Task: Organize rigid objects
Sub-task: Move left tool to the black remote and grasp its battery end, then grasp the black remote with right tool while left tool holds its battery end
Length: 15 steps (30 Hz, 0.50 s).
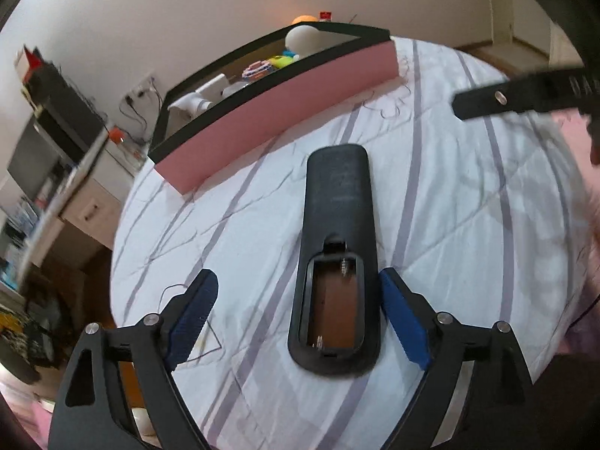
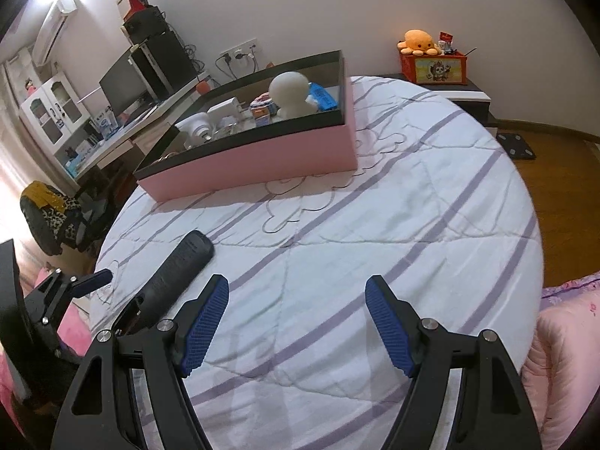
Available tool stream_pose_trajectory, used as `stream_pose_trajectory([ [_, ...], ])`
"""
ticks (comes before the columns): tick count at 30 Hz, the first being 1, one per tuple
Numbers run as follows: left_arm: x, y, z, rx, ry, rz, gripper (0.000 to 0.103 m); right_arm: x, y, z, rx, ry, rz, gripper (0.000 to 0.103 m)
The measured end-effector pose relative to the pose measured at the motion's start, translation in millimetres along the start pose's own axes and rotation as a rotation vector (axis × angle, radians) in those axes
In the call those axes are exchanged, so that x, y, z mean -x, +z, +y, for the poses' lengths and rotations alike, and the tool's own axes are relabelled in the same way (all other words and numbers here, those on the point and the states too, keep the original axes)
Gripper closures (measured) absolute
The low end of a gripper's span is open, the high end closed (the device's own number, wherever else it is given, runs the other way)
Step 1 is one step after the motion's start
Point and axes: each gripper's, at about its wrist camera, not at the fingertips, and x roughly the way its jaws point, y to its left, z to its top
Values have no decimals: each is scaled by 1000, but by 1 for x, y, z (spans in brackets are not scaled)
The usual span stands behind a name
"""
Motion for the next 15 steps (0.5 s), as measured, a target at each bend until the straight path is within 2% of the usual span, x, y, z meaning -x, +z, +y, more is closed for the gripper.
stream_pose_trajectory([
  [1,1,-1,1,2,-2,-6,17,-1,0,4,4,7,-1,26],
  [2,1,-2,3,16,-32,-3,27,-3,0,7,8,15,2,26],
  [3,0,-2,9,44,-101,9,38,-4,0,10,13,20,4,26],
  [4,-2,-2,15,79,-150,17,42,-5,0,14,18,27,3,26],
  [6,-3,-4,24,120,-192,28,52,-7,-2,19,16,40,7,26],
  [11,-3,-7,38,185,-221,31,52,-17,-7,33,-19,107,31,26],
  [15,0,-9,46,201,-220,26,52,-25,-9,45,-5,111,50,26],
])
